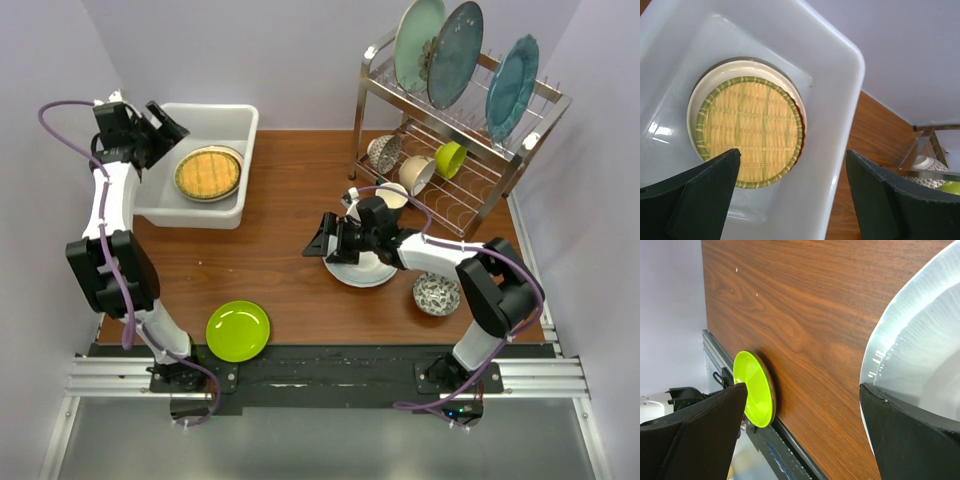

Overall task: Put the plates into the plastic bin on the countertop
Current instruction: Move the plate to the center of the board.

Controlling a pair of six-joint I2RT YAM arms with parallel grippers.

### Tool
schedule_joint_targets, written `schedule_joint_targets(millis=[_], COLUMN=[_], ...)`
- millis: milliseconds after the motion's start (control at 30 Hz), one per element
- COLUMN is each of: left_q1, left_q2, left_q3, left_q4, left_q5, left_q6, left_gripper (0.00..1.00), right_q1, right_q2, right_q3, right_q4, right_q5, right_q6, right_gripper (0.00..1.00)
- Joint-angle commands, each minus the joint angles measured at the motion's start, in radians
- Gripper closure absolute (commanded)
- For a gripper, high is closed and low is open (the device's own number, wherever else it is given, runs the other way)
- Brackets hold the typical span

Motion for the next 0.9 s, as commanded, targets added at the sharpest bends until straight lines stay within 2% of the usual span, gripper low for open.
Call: schedule_joint_targets(millis=[0, 267, 600, 867], left_q1=[-0.025, -0.159, -0.359, -0.537], left_q2=[-0.080, -0.212, -0.375, -0.366], left_q3=[0.021, -0.090, -0.314, -0.340], left_q4=[0.012, 0.047, 0.142, 0.135], left_q5=[0.075, 0.181, 0.221, 0.132], left_q6=[0.025, 0.086, 0.062, 0.068], left_gripper=[0.09, 0.09, 0.08, 0.08], right_q1=[-0.002, -0.015, -0.074, -0.163], right_q2=[-0.047, -0.071, -0.119, -0.170], right_q3=[0.026, 0.023, -0.001, -0.046], right_q4=[-0.060, -0.091, -0.132, -0.157], right_q5=[0.030, 0.046, 0.067, 0.089], right_q6=[-0.035, -0.051, -0.071, -0.095], right_gripper=[0.02, 0.01, 0.01, 0.01])
